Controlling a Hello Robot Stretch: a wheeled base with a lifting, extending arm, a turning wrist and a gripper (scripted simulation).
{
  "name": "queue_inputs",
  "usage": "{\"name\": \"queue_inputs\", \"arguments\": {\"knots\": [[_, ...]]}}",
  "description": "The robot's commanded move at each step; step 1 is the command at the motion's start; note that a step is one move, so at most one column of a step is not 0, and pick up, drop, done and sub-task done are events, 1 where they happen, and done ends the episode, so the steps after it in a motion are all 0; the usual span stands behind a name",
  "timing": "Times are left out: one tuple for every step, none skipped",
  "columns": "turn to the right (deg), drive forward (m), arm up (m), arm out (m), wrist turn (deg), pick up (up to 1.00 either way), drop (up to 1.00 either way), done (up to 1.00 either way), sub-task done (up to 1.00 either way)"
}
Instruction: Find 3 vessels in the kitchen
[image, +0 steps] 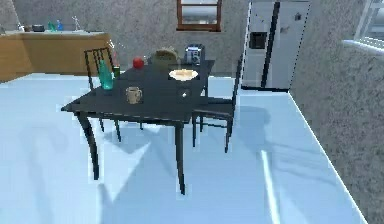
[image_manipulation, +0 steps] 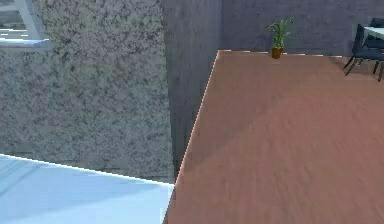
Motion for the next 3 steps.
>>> {"name": "queue_inputs", "arguments": {"knots": [[0.0, 0.65, 0.00, 0.00, 0.0, 0.00, 0.00, 0.00, 0.00], [-27.0, 0.00, 0.00, 0.00, 0.0, 0.00, 0.00, 0.00, 0.00], [0.0, 0.00, 0.00, 0.00, 0.0, 0.00, 0.00, 0.00, 1.00]]}}
